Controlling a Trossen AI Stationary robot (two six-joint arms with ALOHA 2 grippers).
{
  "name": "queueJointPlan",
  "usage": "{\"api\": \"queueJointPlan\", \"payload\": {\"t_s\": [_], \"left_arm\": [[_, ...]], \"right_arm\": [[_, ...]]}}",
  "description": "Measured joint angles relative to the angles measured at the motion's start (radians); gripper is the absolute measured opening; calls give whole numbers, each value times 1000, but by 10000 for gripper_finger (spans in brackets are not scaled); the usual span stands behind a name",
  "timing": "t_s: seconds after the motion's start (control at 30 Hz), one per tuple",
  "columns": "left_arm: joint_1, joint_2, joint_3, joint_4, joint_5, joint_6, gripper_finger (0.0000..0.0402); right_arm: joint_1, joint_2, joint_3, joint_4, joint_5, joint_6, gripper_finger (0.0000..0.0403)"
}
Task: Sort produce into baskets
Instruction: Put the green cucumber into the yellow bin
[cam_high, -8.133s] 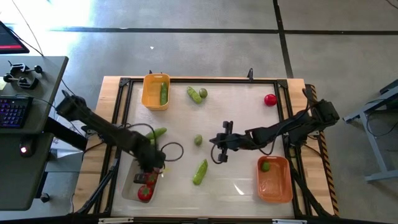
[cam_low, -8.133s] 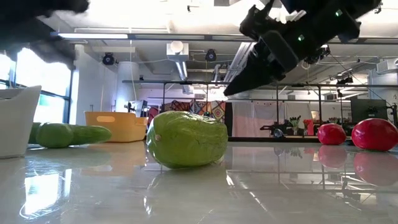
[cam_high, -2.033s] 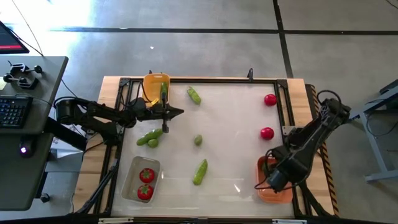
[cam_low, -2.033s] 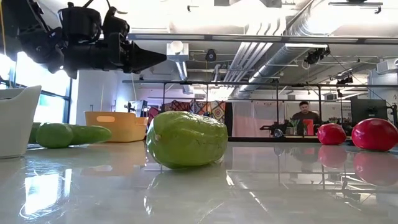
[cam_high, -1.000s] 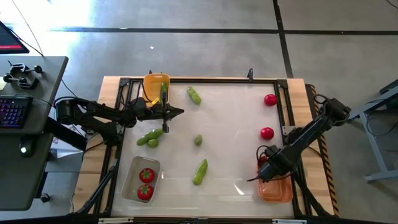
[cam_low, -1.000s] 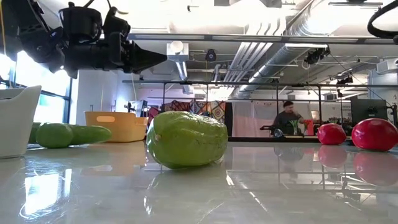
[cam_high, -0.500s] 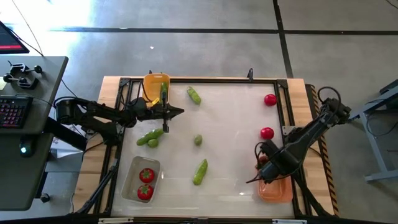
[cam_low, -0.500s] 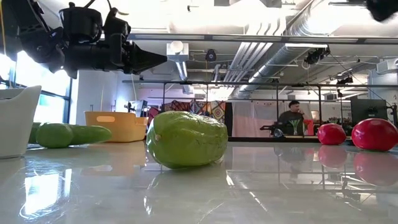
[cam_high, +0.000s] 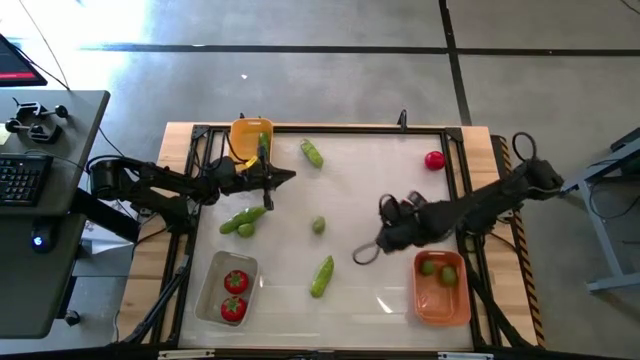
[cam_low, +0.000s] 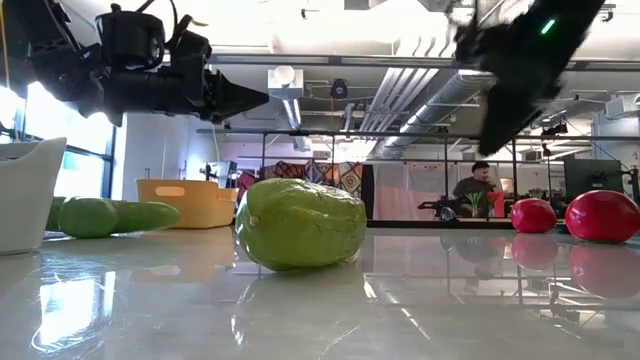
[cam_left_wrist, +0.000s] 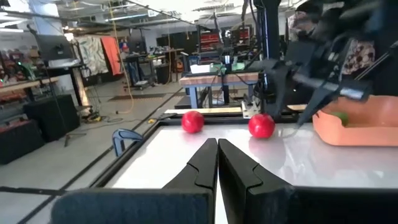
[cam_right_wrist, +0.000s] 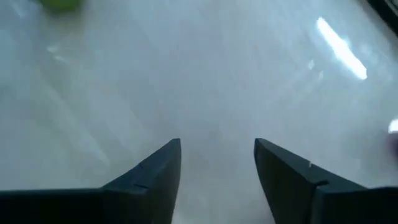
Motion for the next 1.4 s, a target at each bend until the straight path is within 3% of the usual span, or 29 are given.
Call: {"api": "queueJointPlan", "payload": {"t_s": [0.23,0.37,0.5,0.67,0.93,1.07,1.4], "left_arm": [[0,-2,0,-18,12,-22,0],[-3,-32,1,-102,43,-38,0],[-17,-119,25,-339,44,-25,0],[-79,-249,145,-831,34,-30,0],[-186,-302,389,-1522,-177,-161,17],[-231,-280,448,-1742,-237,-213,50],[-271,-196,466,-1962,-234,-412,163]], "right_arm": [[-206,1,-226,717,-127,-511,80],[-290,1,-283,949,-220,-681,12],[-342,1,-285,961,-238,-743,20],[-365,1,-284,958,-241,-749,27],[-364,1,-284,958,-241,-755,16],[-364,1,-284,957,-241,-757,14],[-364,1,-284,953,-240,-749,14]]}}
